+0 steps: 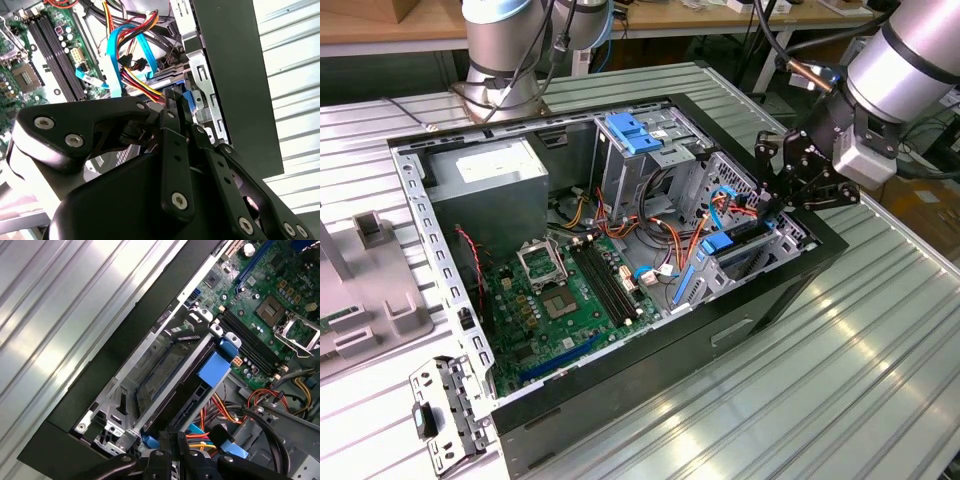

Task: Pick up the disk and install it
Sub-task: 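Insert the first disk wire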

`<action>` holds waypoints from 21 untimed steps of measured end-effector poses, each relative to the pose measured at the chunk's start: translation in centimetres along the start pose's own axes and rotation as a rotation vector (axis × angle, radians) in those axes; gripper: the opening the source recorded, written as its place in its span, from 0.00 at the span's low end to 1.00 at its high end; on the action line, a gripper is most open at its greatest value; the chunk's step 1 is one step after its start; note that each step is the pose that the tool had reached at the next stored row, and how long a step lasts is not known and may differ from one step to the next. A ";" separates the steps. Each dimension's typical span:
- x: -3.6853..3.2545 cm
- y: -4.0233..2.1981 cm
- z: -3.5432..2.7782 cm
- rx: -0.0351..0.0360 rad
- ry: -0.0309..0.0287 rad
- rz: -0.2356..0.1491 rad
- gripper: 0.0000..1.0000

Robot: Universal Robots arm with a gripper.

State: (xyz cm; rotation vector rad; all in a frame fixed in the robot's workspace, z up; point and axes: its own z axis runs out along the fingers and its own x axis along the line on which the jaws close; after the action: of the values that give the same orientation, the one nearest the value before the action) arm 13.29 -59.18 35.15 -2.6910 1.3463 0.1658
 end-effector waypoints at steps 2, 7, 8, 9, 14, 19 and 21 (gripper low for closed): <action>0.01 0.00 0.07 0.0049 0.0020 0.031 0.17; 0.03 0.01 0.22 0.0150 0.0062 0.095 0.17; 0.04 0.02 0.24 0.0164 0.0068 0.104 0.17; 0.04 0.02 0.26 0.0175 0.0073 0.111 0.17; 0.06 0.03 0.38 0.0250 0.0104 0.159 0.17; 0.07 0.03 0.45 0.0297 0.0124 0.189 0.17; 0.08 0.03 0.49 0.0318 0.0133 0.202 0.17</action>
State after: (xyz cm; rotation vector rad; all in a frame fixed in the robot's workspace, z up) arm 13.29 -59.18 34.65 -2.5310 1.6094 0.1448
